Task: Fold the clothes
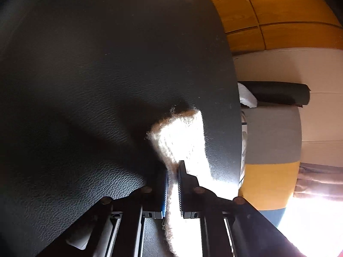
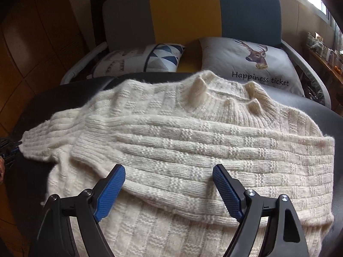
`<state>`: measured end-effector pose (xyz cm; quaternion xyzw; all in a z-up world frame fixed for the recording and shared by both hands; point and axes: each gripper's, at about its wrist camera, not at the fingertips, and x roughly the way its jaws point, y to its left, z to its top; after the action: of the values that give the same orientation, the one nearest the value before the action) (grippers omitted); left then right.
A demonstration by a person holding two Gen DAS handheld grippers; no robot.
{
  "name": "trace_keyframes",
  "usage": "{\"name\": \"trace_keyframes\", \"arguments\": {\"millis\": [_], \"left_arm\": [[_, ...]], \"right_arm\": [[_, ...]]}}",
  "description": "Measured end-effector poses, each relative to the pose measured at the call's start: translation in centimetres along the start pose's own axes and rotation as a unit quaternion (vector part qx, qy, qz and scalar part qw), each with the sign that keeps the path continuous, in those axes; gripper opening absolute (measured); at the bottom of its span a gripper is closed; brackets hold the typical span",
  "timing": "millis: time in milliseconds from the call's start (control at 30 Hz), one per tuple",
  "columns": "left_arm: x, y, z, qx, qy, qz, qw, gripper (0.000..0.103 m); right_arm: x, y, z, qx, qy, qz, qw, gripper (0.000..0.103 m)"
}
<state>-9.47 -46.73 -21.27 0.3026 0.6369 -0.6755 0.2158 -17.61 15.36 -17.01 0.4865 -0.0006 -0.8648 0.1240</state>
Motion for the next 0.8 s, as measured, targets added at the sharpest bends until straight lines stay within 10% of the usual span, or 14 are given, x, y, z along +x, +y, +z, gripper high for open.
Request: {"name": "trace_keyframes", "arguments": {"millis": [333,800], "left_arm": [[-3.5,-7.1,-3.2,0.125,0.005,-0.129,0.9838,0.007],[-4.9,-24.6,-18.6,0.272,0.147,-0.282,0.9082,0.007]], "right_arm": [[2.0,0.3,0.1,-0.008,0.028,-0.046,0.999,0.090],[1.8,-0.1,-0.6,-0.001,0.001,-0.034,0.999,0.091]]}}
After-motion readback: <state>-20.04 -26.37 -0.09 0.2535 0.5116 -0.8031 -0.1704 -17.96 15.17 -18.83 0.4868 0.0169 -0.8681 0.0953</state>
